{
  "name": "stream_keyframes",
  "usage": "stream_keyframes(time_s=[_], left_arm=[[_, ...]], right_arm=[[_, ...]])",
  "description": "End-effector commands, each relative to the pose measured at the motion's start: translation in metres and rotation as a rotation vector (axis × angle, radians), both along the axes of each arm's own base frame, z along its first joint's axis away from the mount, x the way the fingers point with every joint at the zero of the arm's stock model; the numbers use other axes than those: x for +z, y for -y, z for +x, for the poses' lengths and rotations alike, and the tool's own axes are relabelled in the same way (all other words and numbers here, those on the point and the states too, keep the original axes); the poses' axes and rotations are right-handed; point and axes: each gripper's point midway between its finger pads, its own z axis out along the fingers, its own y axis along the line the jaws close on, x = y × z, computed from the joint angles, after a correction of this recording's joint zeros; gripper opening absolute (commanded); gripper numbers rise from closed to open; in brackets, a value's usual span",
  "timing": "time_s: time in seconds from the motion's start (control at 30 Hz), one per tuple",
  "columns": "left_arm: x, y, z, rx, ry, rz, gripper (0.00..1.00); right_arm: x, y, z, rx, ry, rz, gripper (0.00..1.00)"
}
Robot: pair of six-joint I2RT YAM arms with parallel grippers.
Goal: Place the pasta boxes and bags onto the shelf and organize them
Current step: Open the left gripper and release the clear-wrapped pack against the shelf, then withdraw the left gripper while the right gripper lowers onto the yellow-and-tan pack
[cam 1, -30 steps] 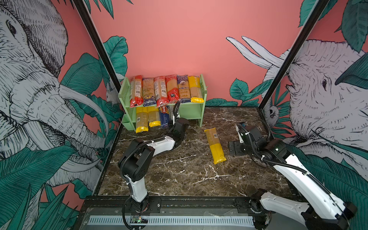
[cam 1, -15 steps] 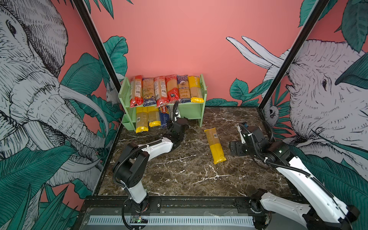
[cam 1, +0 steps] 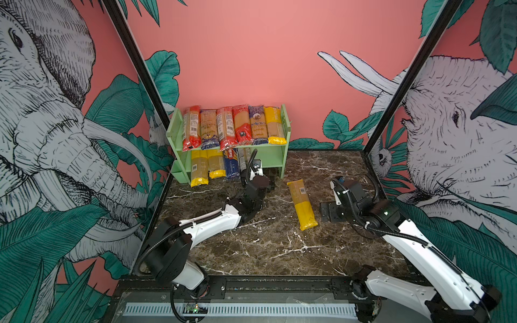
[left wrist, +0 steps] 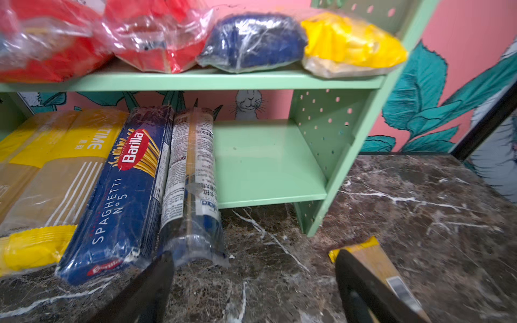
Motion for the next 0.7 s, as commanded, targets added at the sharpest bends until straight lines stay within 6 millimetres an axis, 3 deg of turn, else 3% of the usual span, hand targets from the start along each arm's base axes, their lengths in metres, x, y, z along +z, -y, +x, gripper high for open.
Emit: stream_keyframes(time_s=[0.0, 0.13, 0.37, 0.67], left_arm=[[0.014, -0.012, -0.03, -0.007, 0.017, 0.033, 0.91], [0.019, -0.026, -0.067, -0.057, -0.011, 0.068, 0.92], [-0.003, -0.08, -0.129, -0.109, -0.145, 0.029, 0.93], [-0.053, -0.132, -0.171, -0.104, -0.282, 0.006, 0.95]], right_arm=[[-0.005, -0.01, 0.0, 0.003, 0.006, 0.045, 0.99], [-0.021, -0.021, 0.0, 0.014, 0.0, 0.027, 0.99], [-0.059, -0.042, 0.002, 0.024, -0.015, 0.023, 0.99], [-0.111, -0.062, 0.015, 0.031, -0.056, -0.014, 0.99]])
